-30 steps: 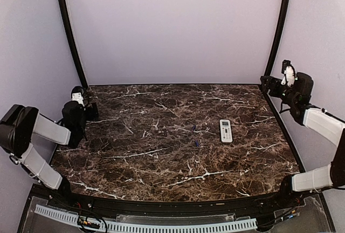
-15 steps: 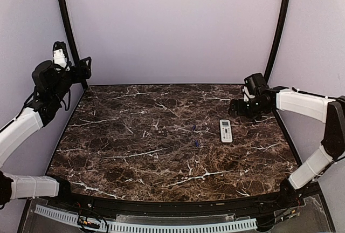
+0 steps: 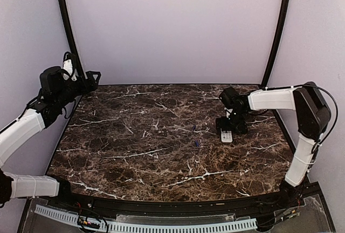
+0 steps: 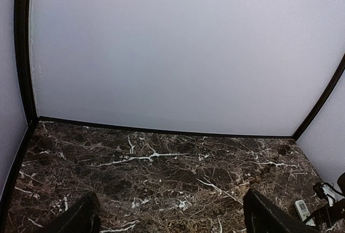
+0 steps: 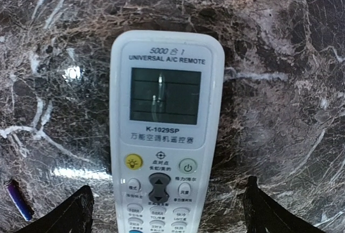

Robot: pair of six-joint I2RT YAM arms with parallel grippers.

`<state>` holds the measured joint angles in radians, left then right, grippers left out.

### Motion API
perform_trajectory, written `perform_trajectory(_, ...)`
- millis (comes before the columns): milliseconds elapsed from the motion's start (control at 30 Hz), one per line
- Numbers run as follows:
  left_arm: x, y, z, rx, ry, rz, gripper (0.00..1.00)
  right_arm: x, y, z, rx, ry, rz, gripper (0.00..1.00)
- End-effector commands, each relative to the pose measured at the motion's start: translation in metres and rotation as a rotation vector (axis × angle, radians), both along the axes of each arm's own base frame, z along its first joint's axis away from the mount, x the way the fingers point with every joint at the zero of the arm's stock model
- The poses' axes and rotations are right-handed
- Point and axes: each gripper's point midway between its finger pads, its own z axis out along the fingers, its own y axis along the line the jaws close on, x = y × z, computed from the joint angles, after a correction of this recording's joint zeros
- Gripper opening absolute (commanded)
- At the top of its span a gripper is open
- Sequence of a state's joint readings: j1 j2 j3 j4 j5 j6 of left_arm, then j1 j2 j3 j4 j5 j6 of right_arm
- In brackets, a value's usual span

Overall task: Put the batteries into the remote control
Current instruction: Pick up the remote control from the center of the board, then pass from the right arm to the left

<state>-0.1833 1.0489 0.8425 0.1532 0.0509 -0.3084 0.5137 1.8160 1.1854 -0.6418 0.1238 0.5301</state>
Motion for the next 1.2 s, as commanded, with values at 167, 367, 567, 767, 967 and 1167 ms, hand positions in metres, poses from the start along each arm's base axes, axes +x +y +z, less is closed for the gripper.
perform_trajectory(167, -0.009, -0.008, 0.007, -0.043, -0.004, -0.044, 0.9, -0.007, 0.002, -0.021, -0.036, 0.045, 0.0, 0.77)
perform_trajectory(367, -0.008, -0.008, 0.006, -0.045, 0.001, -0.04, 0.9, -0.006, 0.003, -0.019, -0.04, 0.035, 0.005, 0.49)
perform_trajectory(567, -0.011, -0.015, 0.011, -0.055, -0.016, -0.083, 0.89, 0.0, 0.01, 0.013, -0.021, -0.027, 0.074, 0.29)
perform_trajectory(767, -0.037, -0.053, 0.041, -0.012, -0.163, -0.285, 0.84, -0.008, 0.074, 0.122, 0.205, -0.261, 0.427, 0.2)
perform_trajectory(967, -0.141, -0.125, 0.079, 0.191, -0.568, -0.767, 0.84, -0.086, 0.156, 0.26, 0.637, -0.494, 0.911, 0.19)
perform_trajectory(1167, -0.217, -0.173, 0.049, 0.719, -0.872, -1.092, 0.76, -0.134, 0.178, 0.284, 0.669, -0.411, 1.12, 0.16)
